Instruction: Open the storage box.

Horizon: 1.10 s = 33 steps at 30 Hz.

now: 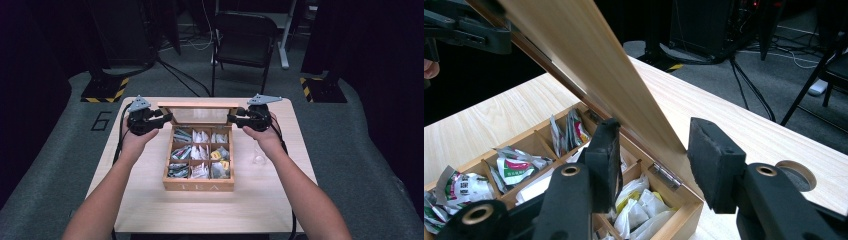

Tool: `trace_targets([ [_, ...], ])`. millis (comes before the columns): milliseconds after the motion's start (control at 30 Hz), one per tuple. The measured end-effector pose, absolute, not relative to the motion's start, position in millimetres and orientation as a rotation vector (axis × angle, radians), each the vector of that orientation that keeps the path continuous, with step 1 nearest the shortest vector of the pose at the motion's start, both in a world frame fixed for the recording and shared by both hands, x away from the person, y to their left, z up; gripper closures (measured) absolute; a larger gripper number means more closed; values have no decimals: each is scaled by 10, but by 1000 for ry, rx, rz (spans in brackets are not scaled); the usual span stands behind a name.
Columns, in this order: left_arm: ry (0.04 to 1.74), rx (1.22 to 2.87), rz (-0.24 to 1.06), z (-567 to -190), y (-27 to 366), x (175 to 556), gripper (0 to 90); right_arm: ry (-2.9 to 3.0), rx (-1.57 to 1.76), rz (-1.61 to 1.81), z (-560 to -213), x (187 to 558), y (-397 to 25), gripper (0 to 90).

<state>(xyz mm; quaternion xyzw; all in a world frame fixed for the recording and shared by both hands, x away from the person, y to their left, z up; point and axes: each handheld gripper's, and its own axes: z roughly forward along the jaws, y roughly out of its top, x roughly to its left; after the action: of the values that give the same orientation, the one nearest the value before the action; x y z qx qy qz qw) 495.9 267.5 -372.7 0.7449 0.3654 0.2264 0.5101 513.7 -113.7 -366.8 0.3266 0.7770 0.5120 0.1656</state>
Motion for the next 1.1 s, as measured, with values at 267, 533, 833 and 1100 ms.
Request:
trace_targets([
  [267,885,1777,549,-3739,2678,4988,596,2212,922,1434,-3713,5188,-1131,563],
  [533,893,1776,556,-3744,2671,5002,601,2212,960,1452,-3746,5234,-1138,563],
  [833,904,1778,571,-3742,2660,5020,607,2212,955,1452,-3767,5272,-1147,571],
  [1100,919,1779,572,-3723,2649,5066,612,2214,961,1477,-3809,5334,-1161,569],
])
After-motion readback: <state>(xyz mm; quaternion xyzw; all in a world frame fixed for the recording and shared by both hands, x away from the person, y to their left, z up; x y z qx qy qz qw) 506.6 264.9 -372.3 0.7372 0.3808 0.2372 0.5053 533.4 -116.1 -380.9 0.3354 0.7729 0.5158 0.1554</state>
